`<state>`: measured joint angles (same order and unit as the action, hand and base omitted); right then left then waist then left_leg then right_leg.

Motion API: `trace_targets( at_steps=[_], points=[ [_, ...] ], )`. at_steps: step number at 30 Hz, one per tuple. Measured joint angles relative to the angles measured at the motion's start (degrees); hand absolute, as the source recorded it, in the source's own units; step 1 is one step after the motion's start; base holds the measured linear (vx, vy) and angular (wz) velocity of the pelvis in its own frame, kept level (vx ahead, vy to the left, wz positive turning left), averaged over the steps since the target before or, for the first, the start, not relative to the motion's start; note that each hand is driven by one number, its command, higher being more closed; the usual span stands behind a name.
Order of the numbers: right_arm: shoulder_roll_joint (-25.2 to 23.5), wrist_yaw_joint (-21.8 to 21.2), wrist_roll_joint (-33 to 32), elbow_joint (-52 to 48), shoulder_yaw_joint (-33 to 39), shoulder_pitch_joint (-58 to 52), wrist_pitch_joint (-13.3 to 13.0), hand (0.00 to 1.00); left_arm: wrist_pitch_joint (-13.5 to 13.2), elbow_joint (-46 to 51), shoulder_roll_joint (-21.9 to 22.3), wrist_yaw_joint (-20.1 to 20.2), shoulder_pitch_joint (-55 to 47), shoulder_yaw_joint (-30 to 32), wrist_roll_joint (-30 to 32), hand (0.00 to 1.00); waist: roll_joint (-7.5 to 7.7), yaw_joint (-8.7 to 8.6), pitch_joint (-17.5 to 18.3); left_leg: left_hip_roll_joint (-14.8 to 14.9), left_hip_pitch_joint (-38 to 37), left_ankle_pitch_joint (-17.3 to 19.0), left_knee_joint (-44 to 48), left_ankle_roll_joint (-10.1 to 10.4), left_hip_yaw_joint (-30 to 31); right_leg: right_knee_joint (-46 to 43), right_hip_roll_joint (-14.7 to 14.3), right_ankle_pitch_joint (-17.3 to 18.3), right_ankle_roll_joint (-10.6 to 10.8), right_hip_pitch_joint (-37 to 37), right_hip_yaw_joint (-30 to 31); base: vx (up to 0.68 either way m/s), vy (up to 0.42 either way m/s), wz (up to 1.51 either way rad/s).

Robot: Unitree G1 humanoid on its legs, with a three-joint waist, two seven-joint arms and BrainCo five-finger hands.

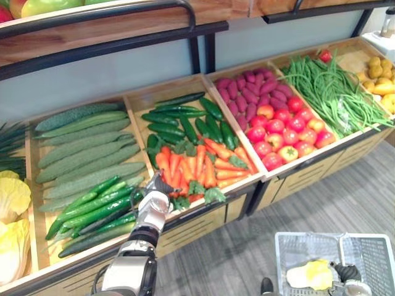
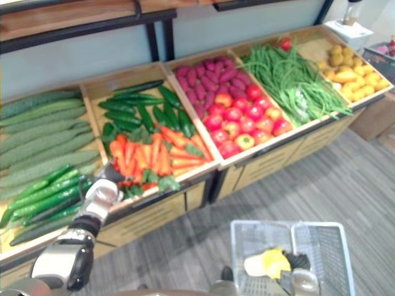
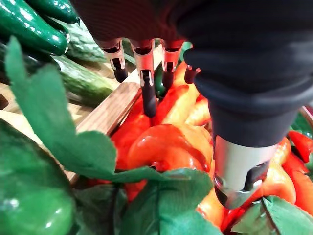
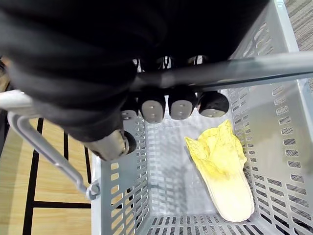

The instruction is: Pick vegetable in the basket

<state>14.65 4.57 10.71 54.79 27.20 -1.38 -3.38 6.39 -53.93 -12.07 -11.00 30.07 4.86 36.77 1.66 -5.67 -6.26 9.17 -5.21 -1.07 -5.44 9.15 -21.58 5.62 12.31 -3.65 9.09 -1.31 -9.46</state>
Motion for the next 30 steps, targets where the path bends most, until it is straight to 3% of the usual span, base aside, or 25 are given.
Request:
trace_targets(
  at_steps=[9,30],
  points=[
    [0.09,-0.03,0.00,-0.01,-0.11,0.02,-0.75,1.00,0.39,-1.63,-2.12,-0.68,0.00,0.73,0.64,1.00,-0.84,-0.09,-0.06,0.57,-0.93,0.63,0.01,0.49,-1.58,0.19,-0.69,0.00,-0.01,-0.08,1.45,0.01,-0.020,-0.09],
    [0.13,-0.14,-0.02,-0.03,-1.81,-0.97,-1.01,1.00,0.29,-4.09,-1.73,-0.54,-1.14,-0.25,0.41,1.00,-1.27,-0.43,0.22,0.51,-2.09,1.15,0.02,0.44,-1.26,-0.23,-0.62,0.31,-0.47,-1.26,0.55,0.00,-0.006,0.00]
  ],
)
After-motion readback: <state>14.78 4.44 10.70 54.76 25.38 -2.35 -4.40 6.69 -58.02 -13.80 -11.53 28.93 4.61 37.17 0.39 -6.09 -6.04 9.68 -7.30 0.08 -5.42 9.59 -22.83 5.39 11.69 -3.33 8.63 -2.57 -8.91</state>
